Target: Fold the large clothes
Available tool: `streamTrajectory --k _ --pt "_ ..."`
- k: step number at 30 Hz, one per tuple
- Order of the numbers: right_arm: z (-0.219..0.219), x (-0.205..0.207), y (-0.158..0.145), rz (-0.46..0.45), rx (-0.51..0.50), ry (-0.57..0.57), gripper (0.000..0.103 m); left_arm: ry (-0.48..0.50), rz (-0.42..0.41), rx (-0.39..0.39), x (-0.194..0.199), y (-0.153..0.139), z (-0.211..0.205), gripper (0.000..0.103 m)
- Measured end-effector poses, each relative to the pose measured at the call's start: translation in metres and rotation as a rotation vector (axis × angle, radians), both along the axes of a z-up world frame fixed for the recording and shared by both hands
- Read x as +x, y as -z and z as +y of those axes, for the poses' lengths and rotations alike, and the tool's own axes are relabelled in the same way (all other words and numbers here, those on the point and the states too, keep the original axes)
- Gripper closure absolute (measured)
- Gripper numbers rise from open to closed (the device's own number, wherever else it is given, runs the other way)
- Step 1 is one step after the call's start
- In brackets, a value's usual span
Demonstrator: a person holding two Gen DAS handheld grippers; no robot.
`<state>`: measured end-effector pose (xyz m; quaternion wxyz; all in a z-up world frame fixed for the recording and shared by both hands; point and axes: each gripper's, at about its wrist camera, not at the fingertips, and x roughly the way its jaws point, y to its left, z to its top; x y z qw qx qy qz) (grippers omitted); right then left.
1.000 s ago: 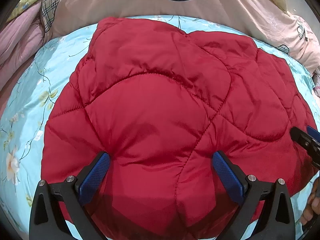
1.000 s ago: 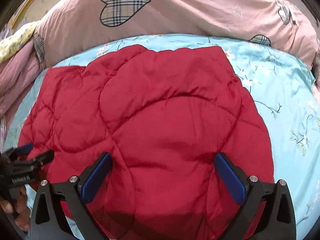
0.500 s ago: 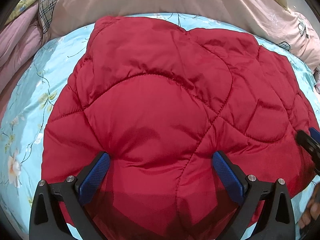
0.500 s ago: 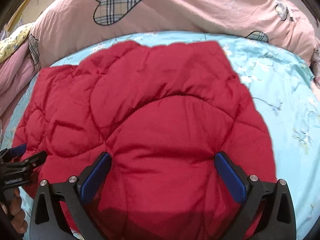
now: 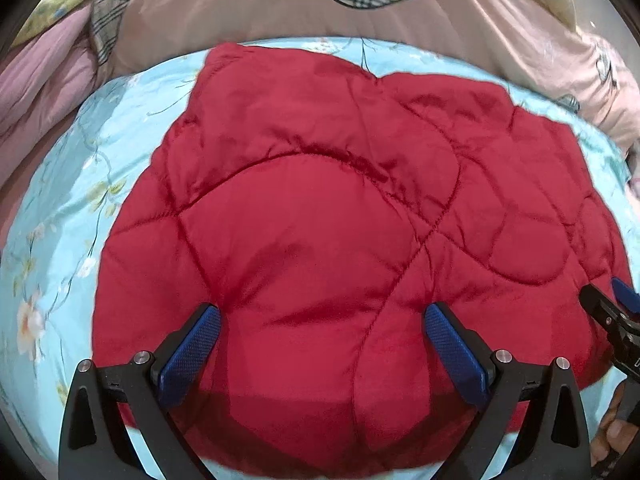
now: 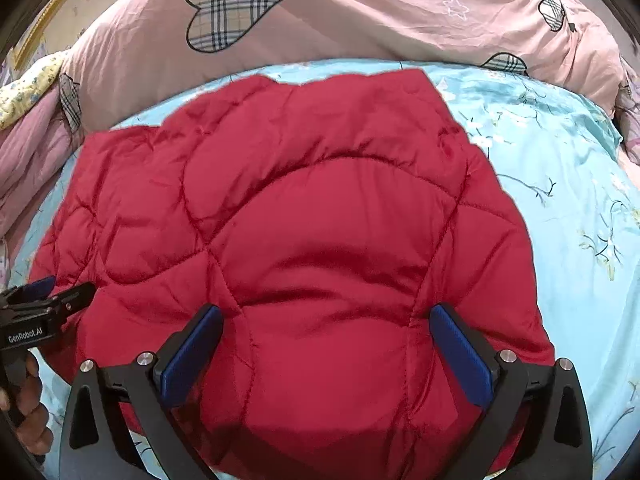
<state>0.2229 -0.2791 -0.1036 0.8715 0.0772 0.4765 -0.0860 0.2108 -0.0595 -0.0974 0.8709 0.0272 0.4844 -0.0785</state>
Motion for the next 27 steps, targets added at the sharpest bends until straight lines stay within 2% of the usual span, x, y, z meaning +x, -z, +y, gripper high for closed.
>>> streamTrajectory --k 4,12,16,23,27 --pt "0.003 -0.017 -0.020 -0.034 0.030 -0.021 0.000 -0.008 -0.013 -0.020 -0.027 -0.010 0.009 0.001" --pt "0.025 -0.068 -0.051 -0.063 0.055 -0.113 0.000 0.003 -0.001 -0.008 -0.068 -0.020 0.021 0.001" --pt "0.029 -0.089 -0.047 -0.030 0.081 -0.105 0.000 -0.016 -0.001 0.032 -0.081 -0.021 0.020 0.001" --pt "0.043 -0.109 -0.038 -0.003 0.044 -0.108 0.000 -0.043 0.006 0.067 -0.105 -0.015 0.017 0.001" --pt "0.046 -0.115 -0.051 -0.001 0.024 -0.116 0.000 -0.031 -0.021 0.098 -0.116 -0.033 0.016 0.001"
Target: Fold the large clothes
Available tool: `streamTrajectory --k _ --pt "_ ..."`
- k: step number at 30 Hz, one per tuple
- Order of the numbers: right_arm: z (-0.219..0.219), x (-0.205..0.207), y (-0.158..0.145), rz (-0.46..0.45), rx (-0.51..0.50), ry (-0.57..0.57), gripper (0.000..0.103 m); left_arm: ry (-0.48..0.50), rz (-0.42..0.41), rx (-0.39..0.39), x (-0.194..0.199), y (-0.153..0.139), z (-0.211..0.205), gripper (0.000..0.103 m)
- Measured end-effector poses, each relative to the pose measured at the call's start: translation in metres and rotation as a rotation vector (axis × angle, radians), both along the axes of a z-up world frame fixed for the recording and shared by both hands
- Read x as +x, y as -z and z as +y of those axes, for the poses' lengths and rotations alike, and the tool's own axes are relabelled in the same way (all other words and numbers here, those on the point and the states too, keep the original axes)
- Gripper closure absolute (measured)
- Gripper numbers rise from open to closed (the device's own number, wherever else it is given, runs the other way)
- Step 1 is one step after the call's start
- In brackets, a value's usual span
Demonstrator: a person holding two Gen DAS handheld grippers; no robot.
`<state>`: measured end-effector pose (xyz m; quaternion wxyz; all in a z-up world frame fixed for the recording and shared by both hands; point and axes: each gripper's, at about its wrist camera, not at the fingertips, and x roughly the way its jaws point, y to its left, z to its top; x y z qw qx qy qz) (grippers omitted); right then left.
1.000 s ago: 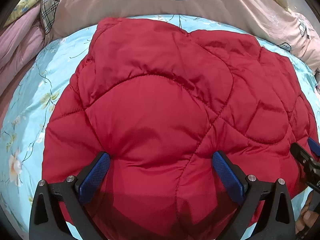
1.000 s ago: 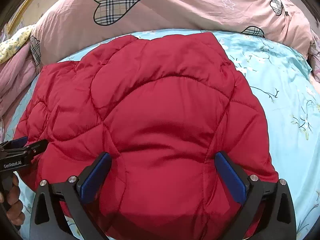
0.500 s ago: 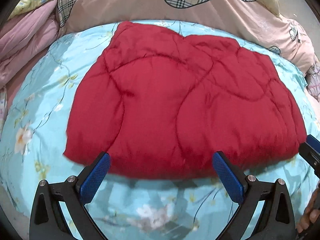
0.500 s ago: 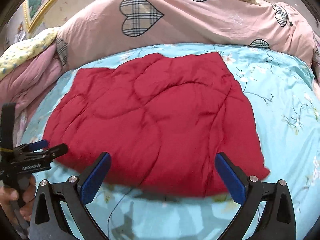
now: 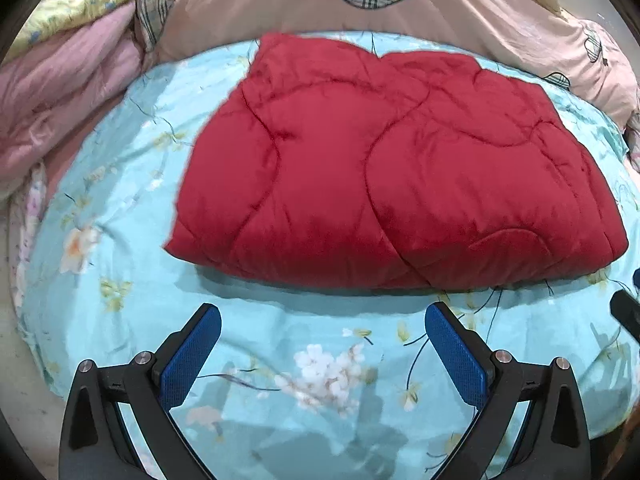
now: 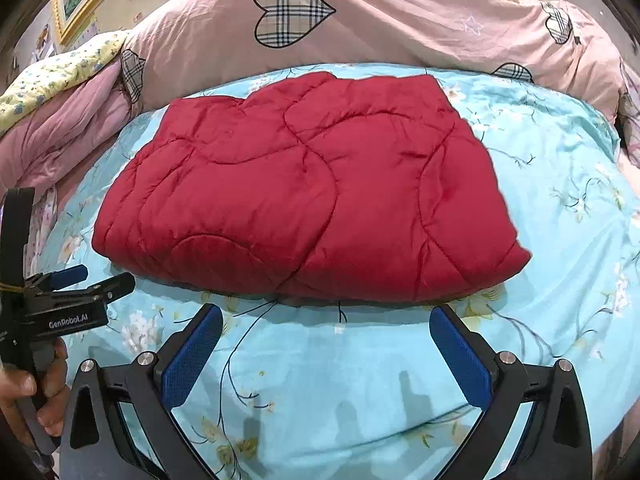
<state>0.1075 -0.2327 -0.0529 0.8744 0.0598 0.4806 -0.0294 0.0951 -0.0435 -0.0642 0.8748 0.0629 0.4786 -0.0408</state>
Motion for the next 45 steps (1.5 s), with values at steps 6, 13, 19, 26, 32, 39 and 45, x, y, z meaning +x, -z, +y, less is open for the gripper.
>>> streamTrajectory --k 6,13,19,26,32,39,45 --pt "0.002 0.000 -0.025 -0.041 -0.035 -0.012 0.000 -0.015 -0.059 0.119 -0.009 -0.026 -0.010 0.001" --pt "-0.002 0.016 -0.015 -0.017 -0.035 0.000 0.000 -0.004 -0.041 0.110 -0.002 -0.025 -0.014 0.001" --pt "-0.003 0.035 -0.011 -0.007 -0.036 -0.005 0.000 -0.003 -0.036 0.113 0.028 -0.019 -0.015 0.001" --pt "-0.004 0.056 -0.012 0.003 -0.054 -0.007 0.000 0.004 -0.041 0.110 0.048 -0.022 -0.021 0.001" --pt "-0.006 0.070 -0.015 0.011 -0.067 -0.017 0.000 -0.001 -0.054 0.096 0.057 -0.030 -0.022 0.001" --pt "-0.008 0.081 -0.015 0.018 -0.062 -0.022 0.000 0.005 -0.052 0.091 0.060 -0.029 -0.024 0.001" --pt "-0.008 0.083 -0.011 0.026 -0.061 -0.026 0.000 0.014 -0.048 0.084 0.061 -0.029 -0.028 0.001"
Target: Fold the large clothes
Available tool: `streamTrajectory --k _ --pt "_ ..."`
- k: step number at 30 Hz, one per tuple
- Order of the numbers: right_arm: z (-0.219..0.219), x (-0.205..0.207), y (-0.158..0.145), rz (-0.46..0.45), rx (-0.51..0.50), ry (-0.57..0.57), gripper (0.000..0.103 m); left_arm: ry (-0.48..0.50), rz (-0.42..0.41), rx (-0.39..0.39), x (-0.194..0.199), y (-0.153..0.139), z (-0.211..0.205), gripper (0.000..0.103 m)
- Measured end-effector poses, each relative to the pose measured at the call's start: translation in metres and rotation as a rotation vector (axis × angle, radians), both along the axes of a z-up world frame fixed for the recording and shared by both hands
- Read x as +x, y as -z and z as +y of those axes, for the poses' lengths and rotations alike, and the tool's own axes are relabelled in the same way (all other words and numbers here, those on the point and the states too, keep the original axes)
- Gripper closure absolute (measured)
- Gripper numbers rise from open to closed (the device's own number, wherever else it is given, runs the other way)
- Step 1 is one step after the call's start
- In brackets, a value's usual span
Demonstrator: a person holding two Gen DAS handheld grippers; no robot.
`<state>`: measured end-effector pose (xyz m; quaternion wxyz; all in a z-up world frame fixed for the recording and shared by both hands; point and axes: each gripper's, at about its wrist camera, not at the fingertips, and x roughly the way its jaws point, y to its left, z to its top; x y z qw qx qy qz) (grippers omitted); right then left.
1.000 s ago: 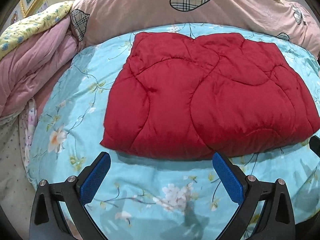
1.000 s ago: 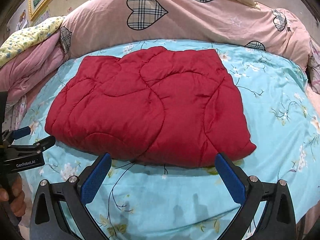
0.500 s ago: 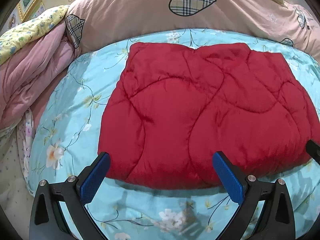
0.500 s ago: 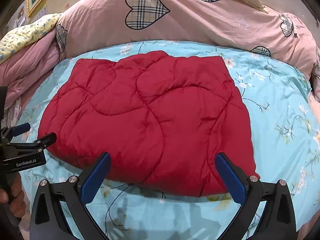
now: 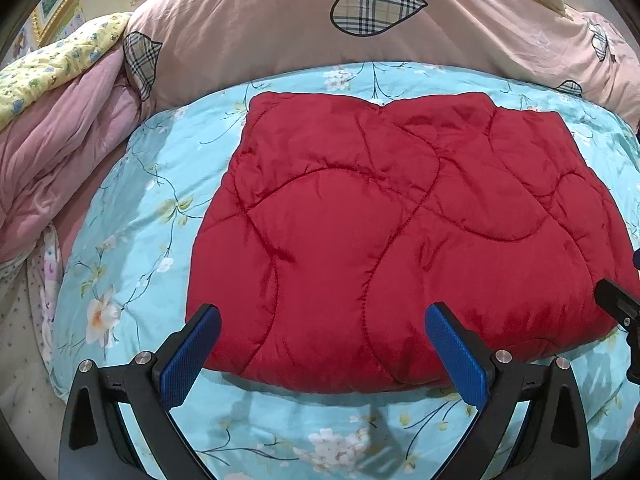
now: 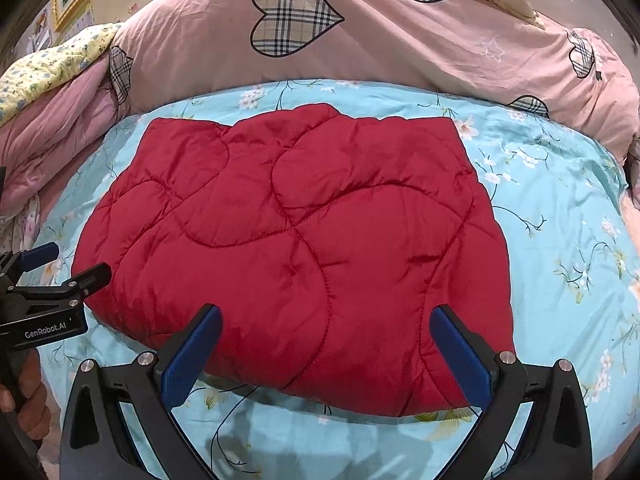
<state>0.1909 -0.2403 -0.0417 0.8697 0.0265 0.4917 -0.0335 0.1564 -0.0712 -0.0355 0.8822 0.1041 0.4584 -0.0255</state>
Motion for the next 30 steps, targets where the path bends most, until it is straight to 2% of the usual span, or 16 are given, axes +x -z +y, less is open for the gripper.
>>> streamTrajectory --k 30 --pt "-0.0012 0.0038 -0.0033 -0.007 0.025 -0.009 0.000 -0.012 0.001 -0.016 0.0016 -0.0026 0.0021 0.001"
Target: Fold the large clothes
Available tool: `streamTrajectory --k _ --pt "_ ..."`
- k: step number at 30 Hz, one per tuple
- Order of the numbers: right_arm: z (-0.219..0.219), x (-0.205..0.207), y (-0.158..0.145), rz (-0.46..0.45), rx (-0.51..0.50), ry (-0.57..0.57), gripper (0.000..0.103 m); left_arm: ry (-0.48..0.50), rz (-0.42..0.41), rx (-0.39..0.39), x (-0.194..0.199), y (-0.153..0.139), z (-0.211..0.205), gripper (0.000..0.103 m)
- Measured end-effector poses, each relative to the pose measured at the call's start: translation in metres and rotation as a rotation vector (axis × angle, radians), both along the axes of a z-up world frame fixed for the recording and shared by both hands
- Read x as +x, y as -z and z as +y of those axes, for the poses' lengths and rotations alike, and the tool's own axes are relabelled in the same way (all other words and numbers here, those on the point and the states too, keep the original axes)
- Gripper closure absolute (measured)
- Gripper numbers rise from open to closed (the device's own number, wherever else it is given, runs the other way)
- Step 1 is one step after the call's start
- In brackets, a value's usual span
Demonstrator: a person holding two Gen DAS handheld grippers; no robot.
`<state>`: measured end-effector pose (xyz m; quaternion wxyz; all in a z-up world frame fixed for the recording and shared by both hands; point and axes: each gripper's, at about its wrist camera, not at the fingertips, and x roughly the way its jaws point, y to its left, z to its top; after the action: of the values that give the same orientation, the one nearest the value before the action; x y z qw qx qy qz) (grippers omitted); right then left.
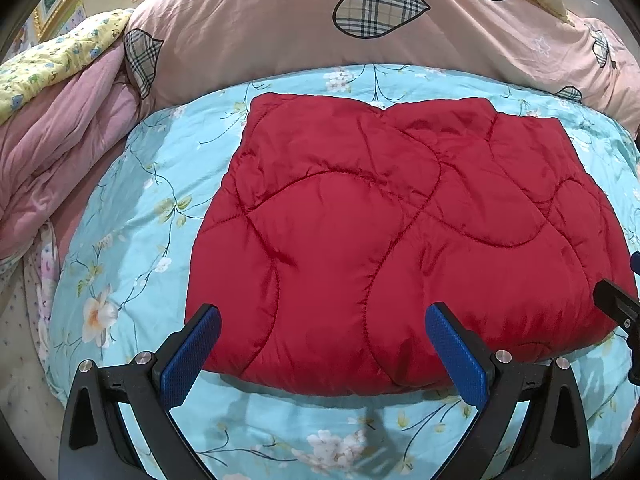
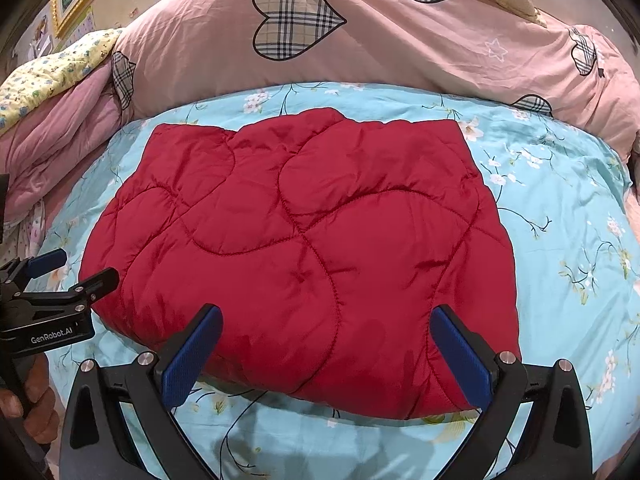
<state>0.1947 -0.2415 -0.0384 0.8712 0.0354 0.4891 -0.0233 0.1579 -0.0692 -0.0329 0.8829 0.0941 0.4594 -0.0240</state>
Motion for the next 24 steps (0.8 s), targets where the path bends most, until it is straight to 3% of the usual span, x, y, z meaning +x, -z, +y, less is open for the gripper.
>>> streamTrajectory --k 24 --pt "0.0006 0.0005 0.0013 0.008 0.002 0.000 0.000 -0.005 0.005 -0.008 0.0011 0.0009 -0.0009 0.001"
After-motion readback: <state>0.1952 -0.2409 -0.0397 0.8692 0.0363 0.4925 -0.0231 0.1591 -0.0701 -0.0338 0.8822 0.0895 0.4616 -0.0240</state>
